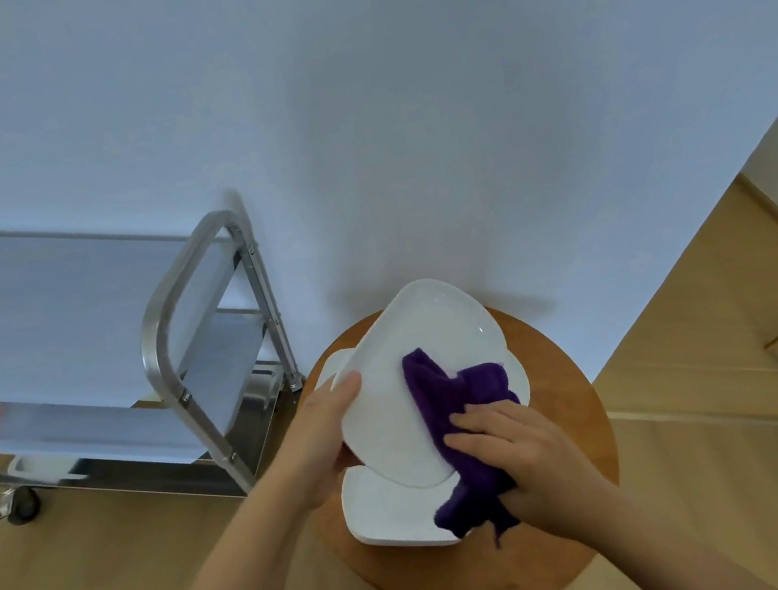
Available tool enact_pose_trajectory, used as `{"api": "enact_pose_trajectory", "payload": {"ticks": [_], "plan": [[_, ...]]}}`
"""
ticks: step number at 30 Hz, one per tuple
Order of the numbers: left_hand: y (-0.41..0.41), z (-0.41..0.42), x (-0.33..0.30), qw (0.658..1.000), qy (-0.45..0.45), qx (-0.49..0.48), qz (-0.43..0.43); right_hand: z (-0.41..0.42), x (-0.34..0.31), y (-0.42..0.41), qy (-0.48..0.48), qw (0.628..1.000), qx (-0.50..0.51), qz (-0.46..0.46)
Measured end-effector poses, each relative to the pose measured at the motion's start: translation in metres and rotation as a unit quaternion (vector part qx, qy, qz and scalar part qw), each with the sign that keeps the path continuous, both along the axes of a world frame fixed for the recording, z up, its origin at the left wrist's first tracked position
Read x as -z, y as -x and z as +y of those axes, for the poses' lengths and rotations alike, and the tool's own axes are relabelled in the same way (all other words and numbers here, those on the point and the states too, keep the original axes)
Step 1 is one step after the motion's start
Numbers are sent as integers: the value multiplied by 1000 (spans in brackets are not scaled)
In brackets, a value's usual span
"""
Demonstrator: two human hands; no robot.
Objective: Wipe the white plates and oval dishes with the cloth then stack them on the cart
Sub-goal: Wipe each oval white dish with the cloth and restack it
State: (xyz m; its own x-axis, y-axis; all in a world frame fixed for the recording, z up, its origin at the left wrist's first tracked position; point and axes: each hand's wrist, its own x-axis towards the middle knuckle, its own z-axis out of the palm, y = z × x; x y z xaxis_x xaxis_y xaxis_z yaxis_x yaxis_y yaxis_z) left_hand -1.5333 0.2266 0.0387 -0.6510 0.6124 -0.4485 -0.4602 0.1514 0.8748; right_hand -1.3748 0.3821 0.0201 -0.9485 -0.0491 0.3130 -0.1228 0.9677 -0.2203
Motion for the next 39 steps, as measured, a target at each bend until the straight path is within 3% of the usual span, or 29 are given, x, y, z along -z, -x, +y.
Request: {"api": "enact_pose_trajectory", "payload": {"ticks": [2, 4, 6, 8, 10, 12, 15, 19, 22, 25, 29, 33, 34, 36, 37, 39], "plan": [[4, -3, -2, 999, 30, 41, 17, 8, -7, 0, 142, 986, 50, -68], [4, -4, -1, 997, 43, 57, 30, 18, -16, 3, 294, 945, 121, -83], [-1, -5, 5, 998, 21, 54, 26, 30, -28, 10, 384, 899, 208, 10], [-7, -5, 7, 1000, -18, 23, -4, 37, -38, 17, 416, 859, 272, 124], [-11, -4, 6, 998, -54, -2, -27, 34, -39, 25, 443, 827, 297, 178], [-15, -1, 5, 997, -79, 6, -21, 24, -34, 36, 436, 841, 291, 135], [-23, 4, 2, 997, -72, 26, 23, 8, -15, 55, 343, 890, 300, 18], [-26, 8, 0, 998, -46, -8, 44, -13, 3, 71, 314, 897, 309, -40], [-23, 9, -1, 998, -43, -28, 48, -29, 7, 77, 332, 901, 275, -39], [-18, 14, -3, 995, -46, -84, 35, -54, 5, 81, 224, 949, 218, -40], [1, 12, -3, 983, -45, -174, -49, -85, 3, 67, 278, 956, 69, -62], [12, 9, 0, 979, -38, -169, -108, -83, 3, 54, 120, 991, 59, 12], [13, 8, 1, 980, -43, -157, -113, -80, 2, 52, 122, 990, 72, 27], [18, 4, 2, 986, -61, -100, -115, -73, -12, 49, 213, 972, 89, 41], [20, 1, 0, 990, -64, -58, -108, -65, -22, 49, 289, 949, 123, 38], [24, -4, 2, 997, -28, -21, -65, -45, -38, 49, 476, 860, 181, 15]]}}
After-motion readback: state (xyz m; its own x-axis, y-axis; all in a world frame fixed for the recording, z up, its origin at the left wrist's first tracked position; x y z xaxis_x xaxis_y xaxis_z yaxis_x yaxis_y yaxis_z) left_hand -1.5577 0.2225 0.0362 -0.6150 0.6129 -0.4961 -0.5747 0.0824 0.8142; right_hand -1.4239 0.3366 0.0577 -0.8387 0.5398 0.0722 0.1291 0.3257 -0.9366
